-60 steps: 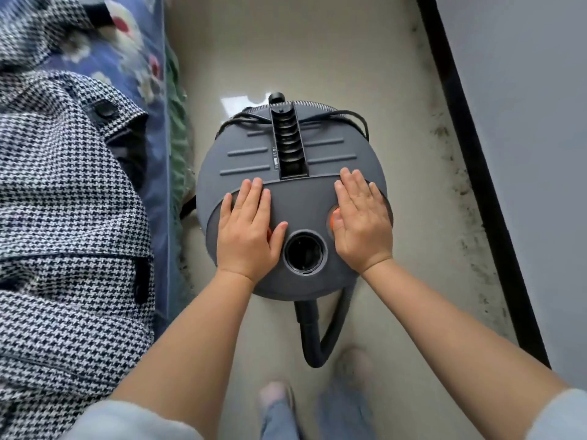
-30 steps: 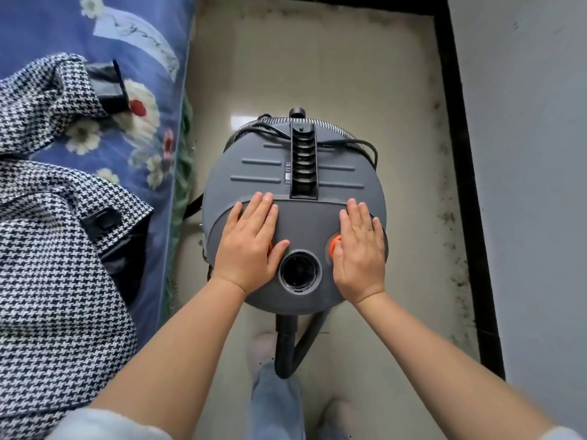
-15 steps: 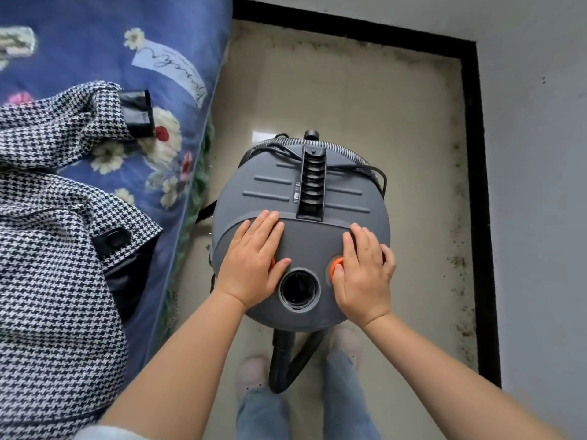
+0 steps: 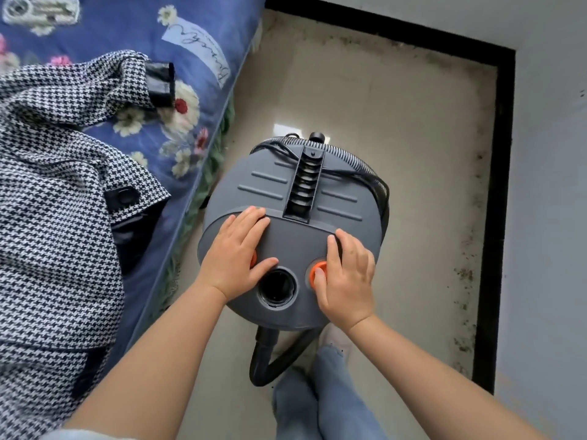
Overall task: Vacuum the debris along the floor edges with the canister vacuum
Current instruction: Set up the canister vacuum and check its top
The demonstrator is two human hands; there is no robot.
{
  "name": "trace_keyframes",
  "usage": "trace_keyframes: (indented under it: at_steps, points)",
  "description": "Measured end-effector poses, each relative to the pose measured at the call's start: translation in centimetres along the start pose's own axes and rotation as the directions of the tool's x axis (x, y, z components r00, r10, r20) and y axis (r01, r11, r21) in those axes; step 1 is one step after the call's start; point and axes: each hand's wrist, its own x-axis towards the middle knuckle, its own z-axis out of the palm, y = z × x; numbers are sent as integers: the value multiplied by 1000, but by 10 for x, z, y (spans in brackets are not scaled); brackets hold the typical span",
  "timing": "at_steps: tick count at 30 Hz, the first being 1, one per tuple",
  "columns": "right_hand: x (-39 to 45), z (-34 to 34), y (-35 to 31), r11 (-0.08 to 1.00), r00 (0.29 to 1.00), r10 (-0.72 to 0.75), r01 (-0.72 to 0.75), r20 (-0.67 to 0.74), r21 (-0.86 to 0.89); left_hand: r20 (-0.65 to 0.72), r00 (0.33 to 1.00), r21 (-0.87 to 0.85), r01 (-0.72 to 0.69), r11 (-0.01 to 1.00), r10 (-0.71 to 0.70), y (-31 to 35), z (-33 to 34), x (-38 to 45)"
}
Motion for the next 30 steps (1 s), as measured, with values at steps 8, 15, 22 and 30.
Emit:
trace_keyframes:
  at_steps: [8, 15, 22, 30]
  points:
    - [-2, -28, 0, 993, 987, -33, 15, 156, 116, 226, 968, 32, 103, 994, -107, 8, -19, -13]
    - [24, -51, 29, 945, 921, -170, 52, 351, 322, 152, 949, 139, 258, 956, -278, 40, -23, -2]
    - [102, -46, 73, 927, 862, -245, 73, 443, 369, 107, 805, 47, 582, 812, -583, 67, -21, 56]
    - [183, -22, 83, 887, 737, -401, 163, 544, 432, 8, 595, 39, 803, 595, -803, 78, 2, 46]
